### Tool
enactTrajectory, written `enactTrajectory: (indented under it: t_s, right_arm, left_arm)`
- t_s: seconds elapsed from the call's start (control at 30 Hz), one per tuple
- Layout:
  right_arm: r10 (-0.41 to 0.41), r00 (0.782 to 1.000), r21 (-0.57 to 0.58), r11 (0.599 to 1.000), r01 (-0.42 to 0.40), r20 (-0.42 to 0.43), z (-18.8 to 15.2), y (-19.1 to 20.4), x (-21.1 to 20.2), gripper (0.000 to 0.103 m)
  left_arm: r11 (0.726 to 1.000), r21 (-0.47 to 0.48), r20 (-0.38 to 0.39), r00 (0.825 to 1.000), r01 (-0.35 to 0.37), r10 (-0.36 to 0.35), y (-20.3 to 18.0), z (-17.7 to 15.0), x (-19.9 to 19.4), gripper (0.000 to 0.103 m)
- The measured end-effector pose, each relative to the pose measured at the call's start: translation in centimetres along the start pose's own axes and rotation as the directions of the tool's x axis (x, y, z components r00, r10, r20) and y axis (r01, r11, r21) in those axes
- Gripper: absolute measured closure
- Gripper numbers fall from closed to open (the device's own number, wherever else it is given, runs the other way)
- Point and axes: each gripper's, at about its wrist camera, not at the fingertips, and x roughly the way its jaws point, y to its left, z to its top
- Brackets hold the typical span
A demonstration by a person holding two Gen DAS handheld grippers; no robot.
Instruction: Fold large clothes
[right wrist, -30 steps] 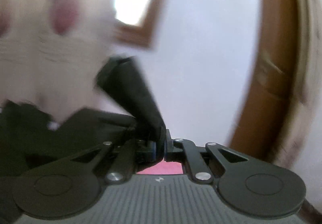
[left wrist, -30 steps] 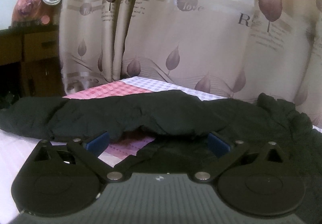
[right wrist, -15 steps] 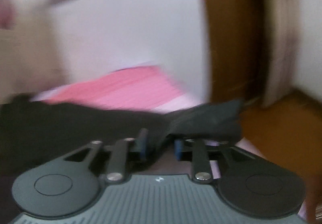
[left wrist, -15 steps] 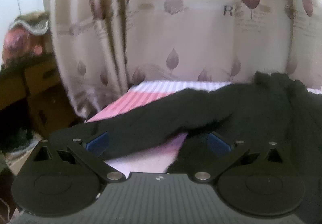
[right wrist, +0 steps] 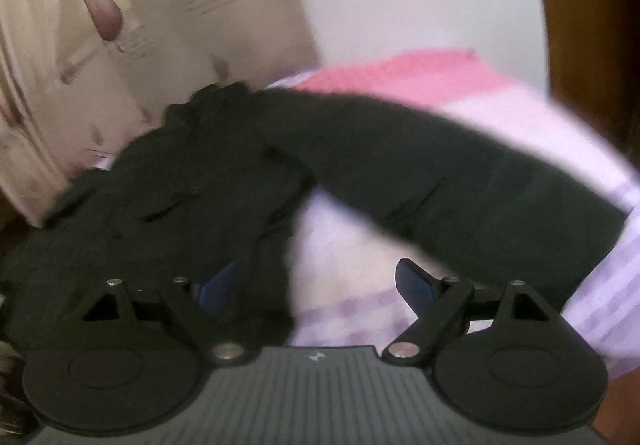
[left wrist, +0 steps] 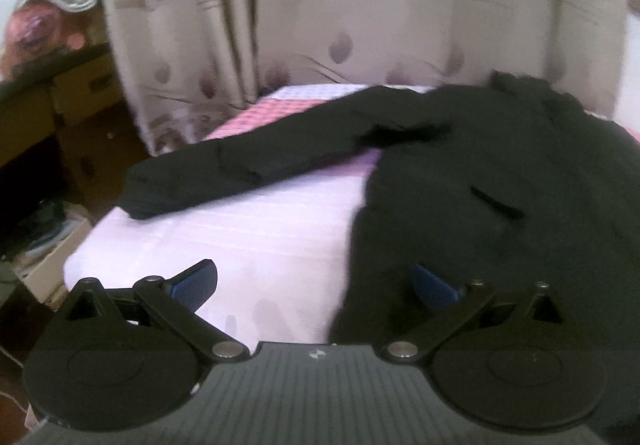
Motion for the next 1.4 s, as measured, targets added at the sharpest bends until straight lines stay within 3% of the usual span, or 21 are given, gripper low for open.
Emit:
enactTrajectory:
  t_s: [0.07,0.1,0.13,0.17,0.2,0.23,0.27,0.33,0.43,0.57,0.7,0.77,0.8,0.83,0.93,1.0,1.07,1.1,1.27,1.4]
  right_arm:
    - [0.027,0.999,0.007,1.000,-0.027,-0.034,-1.0,0.4,0.8,0.016]
    - [0.032,0.998,-0.008,0.999,-0.032,-0.055,-1.4,0.8,1.5,0.019]
    - [0.045,0.996,-0.021,0.999,-0.047,-0.071,-1.9,1.3,2.1,0.028]
    - [0.067,0.994,-0.033,0.997,-0.070,-0.092,-2.3,1.6,2.6,0.063]
    - [0.082,0.991,-0.048,0.995,-0.088,-0.106,-2.6,2.0,3.2,0.077]
    - [0.075,0.993,-0.076,0.994,-0.082,-0.092,-2.8,2.5,3.5,0.079]
    - [0.070,0.994,-0.110,0.991,-0.079,-0.088,-2.6,2.9,3.6,0.086]
    - [0.059,0.996,-0.136,0.988,-0.067,-0.066,-1.8,3.0,3.1,0.090]
    - [0.015,1.000,-0.172,0.985,-0.017,-0.015,0.0,2.6,1.3,0.094]
    - [0.003,1.000,-0.130,0.992,-0.004,-0.003,1.6,1.0,-0.5,0.096]
    - [-0.012,0.996,-0.088,0.996,0.004,-0.093,-0.6,-0.4,0.7,0.096]
    - [0.036,0.997,0.014,0.999,-0.035,-0.075,-1.1,-1.9,0.5,0.093]
    - [0.062,0.996,0.066,0.996,-0.058,-0.062,-1.1,-2.7,0.2,0.092]
    - [0.083,0.996,0.109,0.991,-0.078,-0.043,-1.0,-3.3,-0.1,0.092]
    - [0.112,0.993,0.190,0.975,-0.117,0.035,-0.3,-4.5,-1.4,0.086]
    - [0.119,0.988,0.265,0.954,-0.142,0.103,0.3,-5.6,-2.4,0.069]
    - [0.123,0.980,0.359,0.917,-0.173,0.159,0.8,-7.1,-2.9,0.053]
    - [0.115,0.976,0.405,0.896,-0.183,0.186,1.0,-8.1,-3.0,0.051]
    - [0.078,0.967,0.599,0.772,-0.213,0.243,0.7,-11.6,-1.9,0.051]
    - [-0.034,0.978,0.687,0.717,-0.119,0.205,0.6,-12.8,-0.9,0.051]
  left_arm:
    - [1.000,0.010,-0.017,1.000,0.024,-0.024,-0.4,-0.5,0.1,0.001]
    - [0.999,0.012,-0.028,0.999,0.031,-0.031,-0.7,-0.8,0.3,0.006]
    - [0.999,0.010,-0.041,0.998,0.049,-0.048,-0.8,-1.0,0.3,0.020]
    - [0.997,-0.003,-0.059,0.995,0.079,-0.079,-0.9,-1.3,0.3,0.029]
    - [0.992,-0.027,-0.074,0.990,0.122,-0.123,-0.9,-1.3,0.4,0.050]
    - [0.988,-0.041,-0.081,0.985,0.150,-0.153,-1.0,-1.3,0.2,0.064]
    - [0.988,-0.037,-0.082,0.985,0.151,-0.154,-1.3,-1.2,-0.1,0.068]
    - [0.990,0.015,-0.080,0.987,0.141,-0.140,-2.3,-1.0,-1.0,0.081]
    - [0.981,0.023,-0.091,0.978,0.191,-0.188,-3.3,-1.2,-2.7,0.086]
    - [0.966,0.039,-0.105,0.962,0.256,-0.251,-4.2,-2.4,-4.9,0.086]
    - [0.966,0.089,-0.100,0.967,0.244,-0.235,-4.2,-3.0,-5.9,0.082]
    - [0.970,0.097,-0.072,0.974,0.221,-0.215,-3.8,-2.6,-6.7,0.076]
    - [0.972,0.100,-0.054,0.977,0.211,-0.207,-3.8,-1.8,-7.0,0.069]
    - [0.975,0.105,-0.026,0.980,0.198,-0.196,-3.8,-1.2,-7.5,0.051]
    - [0.982,0.110,0.107,0.980,0.154,-0.166,-4.4,0.8,-9.6,0.015]
    - [0.983,0.124,0.189,0.970,0.134,-0.156,-5.9,2.2,-10.6,0.000]
    - [0.984,0.132,0.260,0.953,0.123,-0.154,-7.5,3.4,-10.9,0.000]
    - [0.983,0.125,0.297,0.940,0.135,-0.167,-8.6,4.1,-10.7,0.000]
    - [0.965,0.018,0.347,0.904,0.262,-0.252,-12.7,7.2,-7.6,0.000]
    - [0.956,-0.044,0.366,0.895,0.289,-0.253,-16.3,9.2,-3.3,0.000]
